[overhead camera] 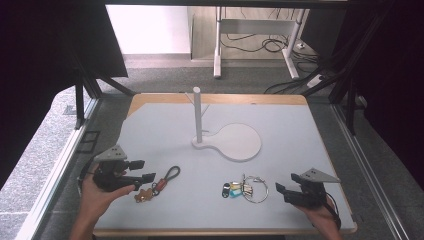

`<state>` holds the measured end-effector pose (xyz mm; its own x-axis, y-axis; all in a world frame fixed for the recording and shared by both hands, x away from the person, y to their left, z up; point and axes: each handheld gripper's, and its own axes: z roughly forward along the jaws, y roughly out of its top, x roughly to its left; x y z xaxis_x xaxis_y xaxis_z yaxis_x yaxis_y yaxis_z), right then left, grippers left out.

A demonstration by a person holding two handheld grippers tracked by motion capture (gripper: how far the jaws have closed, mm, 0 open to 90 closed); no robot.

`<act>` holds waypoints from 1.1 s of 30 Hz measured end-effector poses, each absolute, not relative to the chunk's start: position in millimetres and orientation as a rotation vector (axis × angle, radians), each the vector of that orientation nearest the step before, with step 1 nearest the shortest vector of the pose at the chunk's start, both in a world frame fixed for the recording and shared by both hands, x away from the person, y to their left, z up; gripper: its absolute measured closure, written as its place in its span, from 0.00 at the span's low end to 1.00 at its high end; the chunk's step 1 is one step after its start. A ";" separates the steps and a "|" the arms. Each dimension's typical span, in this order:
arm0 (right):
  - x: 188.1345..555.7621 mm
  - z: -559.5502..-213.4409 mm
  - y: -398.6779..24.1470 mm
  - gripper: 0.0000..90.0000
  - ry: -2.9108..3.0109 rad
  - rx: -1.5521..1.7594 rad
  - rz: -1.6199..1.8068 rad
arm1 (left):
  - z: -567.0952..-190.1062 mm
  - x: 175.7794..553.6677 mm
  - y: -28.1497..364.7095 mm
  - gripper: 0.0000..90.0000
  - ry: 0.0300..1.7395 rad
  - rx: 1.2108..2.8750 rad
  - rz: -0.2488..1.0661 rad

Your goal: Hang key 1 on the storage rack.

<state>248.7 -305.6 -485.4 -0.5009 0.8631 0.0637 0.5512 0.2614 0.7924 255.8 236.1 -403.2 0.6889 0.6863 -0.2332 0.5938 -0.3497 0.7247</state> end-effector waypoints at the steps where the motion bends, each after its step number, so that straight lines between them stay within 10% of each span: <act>1: 248.7 -484.8 -306.0 0.32 2.150 1.292 1.115 | -405.1 260.3 236.0 0.40 0.982 2.066 0.113; 33: 249.2 -490.2 -302.0 0.32 2.170 1.302 1.071 | -479.0 308.1 191.5 0.50 1.204 2.431 -0.060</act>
<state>249.2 -302.0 -490.2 -0.4912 0.8695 0.0522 0.5704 0.2759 0.7737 308.1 191.5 -479.0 0.6230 0.7501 -0.2221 0.7685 -0.5339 0.3526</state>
